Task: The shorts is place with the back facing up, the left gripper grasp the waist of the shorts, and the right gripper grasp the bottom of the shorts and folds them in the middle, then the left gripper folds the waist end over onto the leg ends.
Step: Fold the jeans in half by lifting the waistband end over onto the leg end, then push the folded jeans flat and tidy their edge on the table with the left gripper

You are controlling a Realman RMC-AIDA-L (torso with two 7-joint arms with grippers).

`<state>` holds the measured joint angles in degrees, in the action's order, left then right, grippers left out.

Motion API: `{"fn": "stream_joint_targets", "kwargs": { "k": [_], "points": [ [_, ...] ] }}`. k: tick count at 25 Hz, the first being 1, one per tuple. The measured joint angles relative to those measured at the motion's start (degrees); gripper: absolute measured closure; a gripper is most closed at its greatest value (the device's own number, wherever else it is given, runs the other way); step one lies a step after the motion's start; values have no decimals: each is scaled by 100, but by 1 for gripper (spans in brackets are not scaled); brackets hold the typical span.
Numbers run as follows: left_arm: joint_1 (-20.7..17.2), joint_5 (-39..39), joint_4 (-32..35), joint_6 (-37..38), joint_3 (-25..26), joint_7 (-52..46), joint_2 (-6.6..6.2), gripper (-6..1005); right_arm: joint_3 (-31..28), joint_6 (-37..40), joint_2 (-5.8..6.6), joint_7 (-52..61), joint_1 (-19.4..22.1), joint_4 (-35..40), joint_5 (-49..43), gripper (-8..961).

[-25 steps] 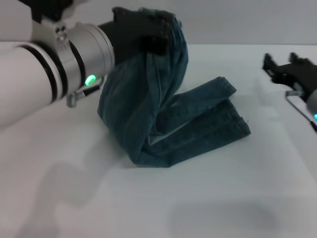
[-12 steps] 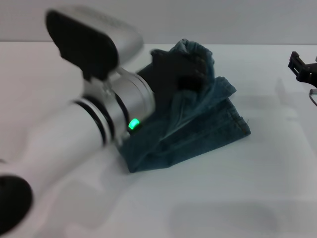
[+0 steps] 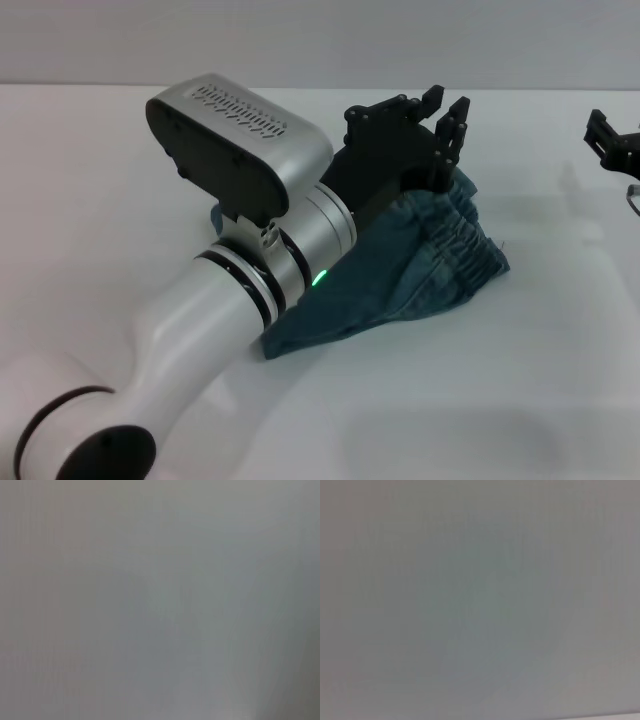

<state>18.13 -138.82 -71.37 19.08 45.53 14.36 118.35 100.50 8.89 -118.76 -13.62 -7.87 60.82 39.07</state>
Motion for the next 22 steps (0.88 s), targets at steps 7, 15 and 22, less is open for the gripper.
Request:
{"fn": "stream_joint_targets", "kwargs": {
  "k": [7,15,22],
  "points": [
    [11,-24,314,633,-260,-123,-2,690,29,261,-22,0,173,44,-231,326],
    [-304,-31,1083,1601,-409,-140,-20,367,1145,2880,-49,52,783,-70,-1029,324],
    [-654,-28,2108,3184,-935,-320,-55,239,1969,4824,-45,471,665,-1171,-1080,323]
  ]
}}
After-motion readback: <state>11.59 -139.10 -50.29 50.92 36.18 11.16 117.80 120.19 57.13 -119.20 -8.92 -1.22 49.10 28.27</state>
